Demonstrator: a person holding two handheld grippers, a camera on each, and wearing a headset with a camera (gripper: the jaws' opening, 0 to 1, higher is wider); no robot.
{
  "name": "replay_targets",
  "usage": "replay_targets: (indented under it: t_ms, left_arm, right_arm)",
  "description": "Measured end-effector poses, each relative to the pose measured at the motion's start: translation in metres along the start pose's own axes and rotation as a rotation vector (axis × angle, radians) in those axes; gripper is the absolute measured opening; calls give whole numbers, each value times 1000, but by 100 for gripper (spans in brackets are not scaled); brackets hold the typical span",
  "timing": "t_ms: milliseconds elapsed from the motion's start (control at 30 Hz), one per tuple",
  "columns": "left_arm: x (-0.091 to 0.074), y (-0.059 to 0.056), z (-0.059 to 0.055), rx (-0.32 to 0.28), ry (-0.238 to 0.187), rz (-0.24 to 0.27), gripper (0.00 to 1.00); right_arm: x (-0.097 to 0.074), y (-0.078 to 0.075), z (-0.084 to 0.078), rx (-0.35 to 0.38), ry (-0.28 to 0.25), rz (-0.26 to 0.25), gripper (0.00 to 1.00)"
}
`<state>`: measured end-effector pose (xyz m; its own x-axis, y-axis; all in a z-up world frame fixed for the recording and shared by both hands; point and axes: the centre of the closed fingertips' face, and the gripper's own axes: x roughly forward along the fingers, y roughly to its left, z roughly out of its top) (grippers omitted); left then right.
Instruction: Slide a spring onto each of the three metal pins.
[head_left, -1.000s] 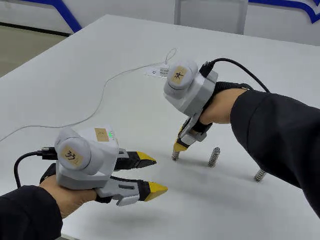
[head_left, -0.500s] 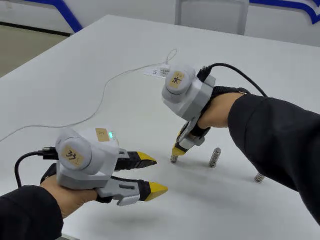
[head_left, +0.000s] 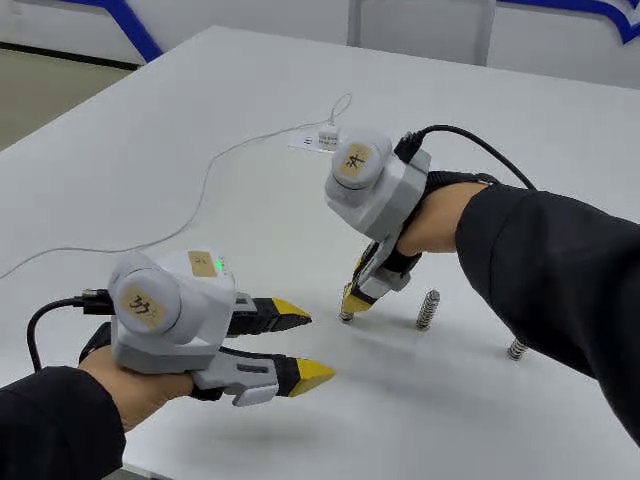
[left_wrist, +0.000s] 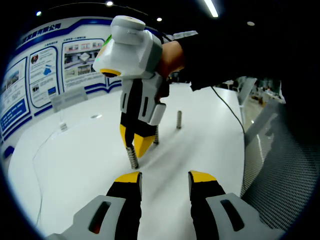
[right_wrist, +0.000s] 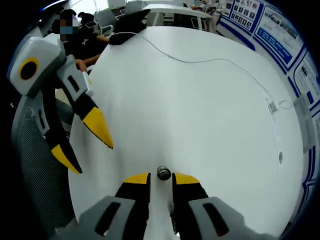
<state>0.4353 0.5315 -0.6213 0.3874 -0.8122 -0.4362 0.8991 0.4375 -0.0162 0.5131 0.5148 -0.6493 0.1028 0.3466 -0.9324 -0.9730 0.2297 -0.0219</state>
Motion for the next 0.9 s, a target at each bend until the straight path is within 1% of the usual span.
replay_targets:
  t_ms: [233,367,500,600,767,900]
  left_arm:
    - [0,1,0,-2,-2,2,39]
    - [0,1,0,-4,-2,3,39]
    - [1,1,0,-4,-1,2,39]
    - [1,2,0,-3,1,3,39]
    - [1,2,0,-3,2,4,40]
    - [1,1,0,-4,3,4,40]
  right_arm:
    - [-16,-4,-1,8,-50,-28,22]
    - [-26,-6,-5,23,-83,-42,22]
    - [-35,-5,-12,34,-107,-60,23]
    - [-43,-4,-18,48,-135,-76,24]
    - [-61,-6,-27,76,-198,-119,25]
    - [-73,-9,-37,104,-234,-156,25]
